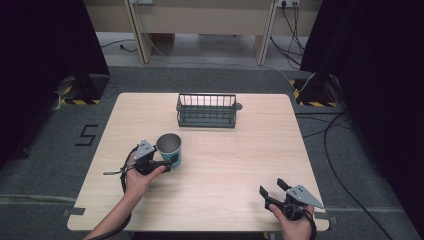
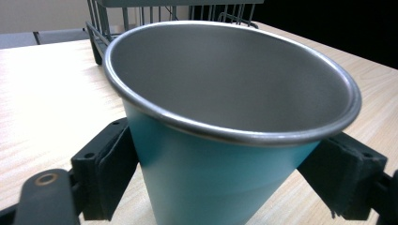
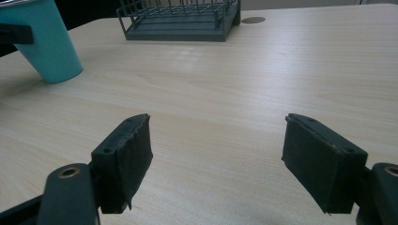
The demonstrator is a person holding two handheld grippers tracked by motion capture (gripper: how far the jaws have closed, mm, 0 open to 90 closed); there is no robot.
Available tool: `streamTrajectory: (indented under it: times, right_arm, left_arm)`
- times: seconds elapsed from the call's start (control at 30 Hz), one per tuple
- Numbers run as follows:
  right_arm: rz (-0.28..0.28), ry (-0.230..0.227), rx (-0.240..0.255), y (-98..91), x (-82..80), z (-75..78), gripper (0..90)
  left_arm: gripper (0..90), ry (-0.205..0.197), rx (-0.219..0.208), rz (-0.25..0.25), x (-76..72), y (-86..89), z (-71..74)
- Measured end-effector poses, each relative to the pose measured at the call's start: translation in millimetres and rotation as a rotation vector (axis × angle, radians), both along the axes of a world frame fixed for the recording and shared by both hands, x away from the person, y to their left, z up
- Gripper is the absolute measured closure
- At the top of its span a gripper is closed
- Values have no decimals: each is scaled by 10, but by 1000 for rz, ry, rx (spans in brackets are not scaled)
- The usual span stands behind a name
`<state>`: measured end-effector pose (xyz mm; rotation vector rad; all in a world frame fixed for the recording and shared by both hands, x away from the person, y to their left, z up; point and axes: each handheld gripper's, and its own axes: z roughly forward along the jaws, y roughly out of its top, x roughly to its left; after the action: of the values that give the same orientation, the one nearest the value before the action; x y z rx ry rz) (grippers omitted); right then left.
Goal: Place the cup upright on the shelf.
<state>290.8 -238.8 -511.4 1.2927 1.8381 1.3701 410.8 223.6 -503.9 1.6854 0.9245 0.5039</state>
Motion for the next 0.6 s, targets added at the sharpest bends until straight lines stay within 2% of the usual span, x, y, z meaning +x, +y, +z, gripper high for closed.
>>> streamTrajectory:
  times: [0.13,0.4,0.6]
  right_arm:
    - [0,1,0,0,1,0,247]
    - [-1,3,2,0,2,0,249]
    - [0,1,1,1,5,0,250]
  left_arm:
    - [163,1,-23,3,1,13,-11]
    - [163,-10,-21,14,4,25,-3]
    - [163,-34,-3,19,29,21,91]
